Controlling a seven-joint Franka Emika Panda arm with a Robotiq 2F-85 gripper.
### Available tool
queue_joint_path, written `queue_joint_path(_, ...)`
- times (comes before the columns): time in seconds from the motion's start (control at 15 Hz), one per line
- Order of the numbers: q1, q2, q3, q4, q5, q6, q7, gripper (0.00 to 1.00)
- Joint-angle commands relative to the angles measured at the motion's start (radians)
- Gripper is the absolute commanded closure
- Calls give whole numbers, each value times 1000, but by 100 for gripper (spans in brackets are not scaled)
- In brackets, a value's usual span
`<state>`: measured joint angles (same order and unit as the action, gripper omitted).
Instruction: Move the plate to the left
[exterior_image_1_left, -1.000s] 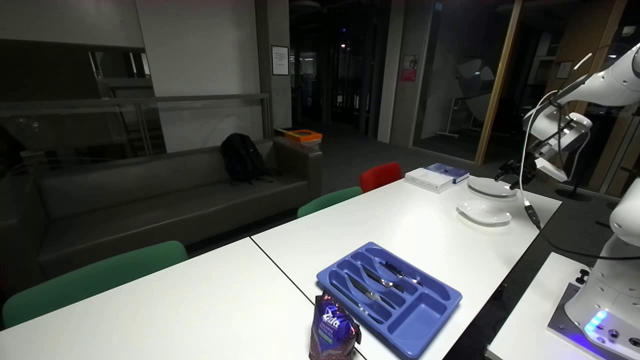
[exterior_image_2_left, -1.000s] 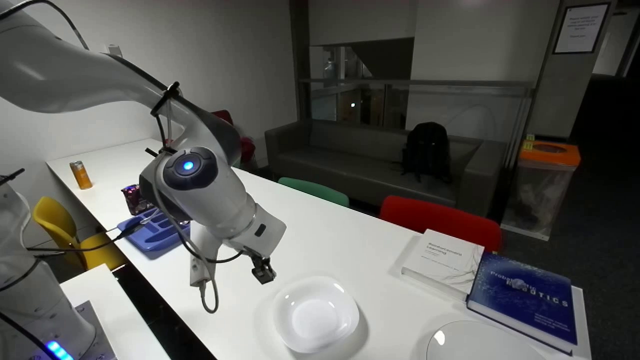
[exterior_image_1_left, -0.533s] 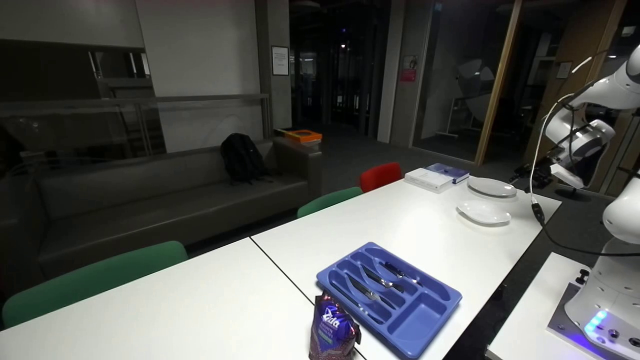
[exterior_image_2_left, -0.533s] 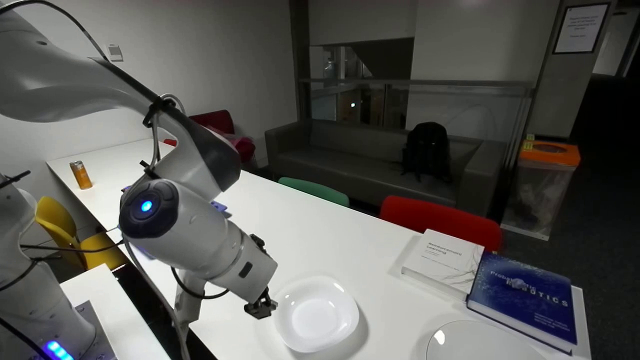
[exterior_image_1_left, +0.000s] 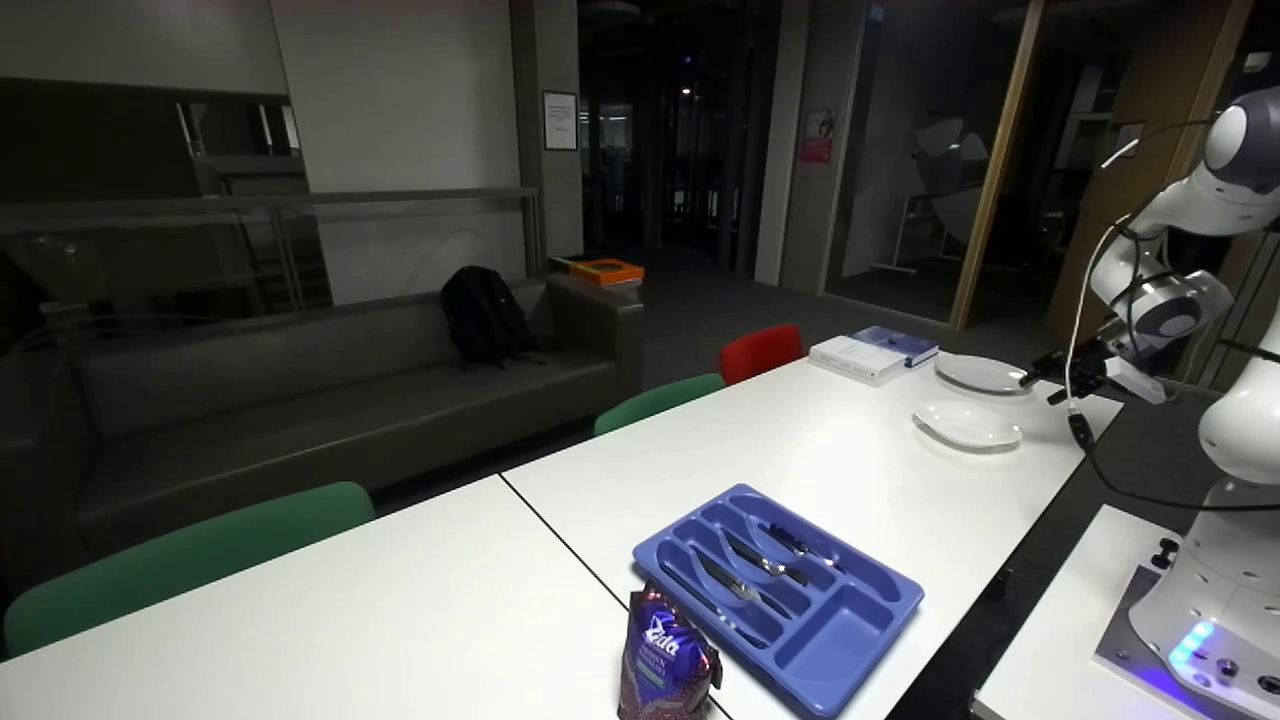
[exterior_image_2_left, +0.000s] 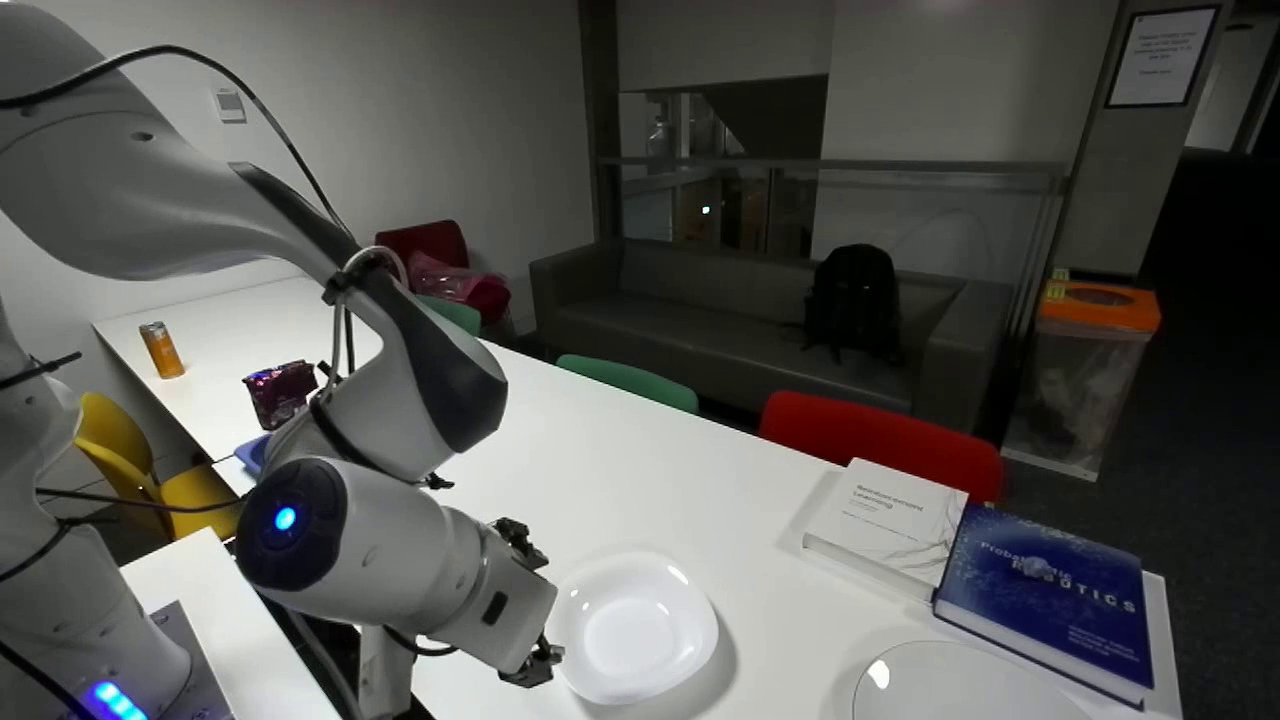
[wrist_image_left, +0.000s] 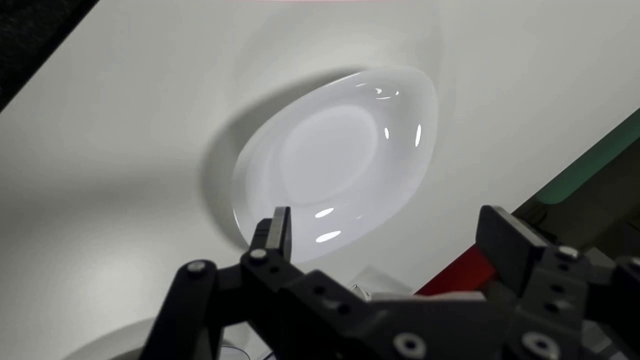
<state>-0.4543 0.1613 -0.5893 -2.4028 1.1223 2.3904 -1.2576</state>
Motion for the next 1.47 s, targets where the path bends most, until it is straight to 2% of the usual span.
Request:
queue_joint_path(0.0, -50, 107, 61, 79, 84, -52, -63, 0)
queue_joint_path(0.4, -108, 278, 134, 191, 97, -94, -54, 0)
queue_joint_path(0.67, -136, 356, 161, 248, 78, -82, -40, 0)
queue_joint_path(1.4, -146, 368, 175, 244, 56, -60, -18, 0)
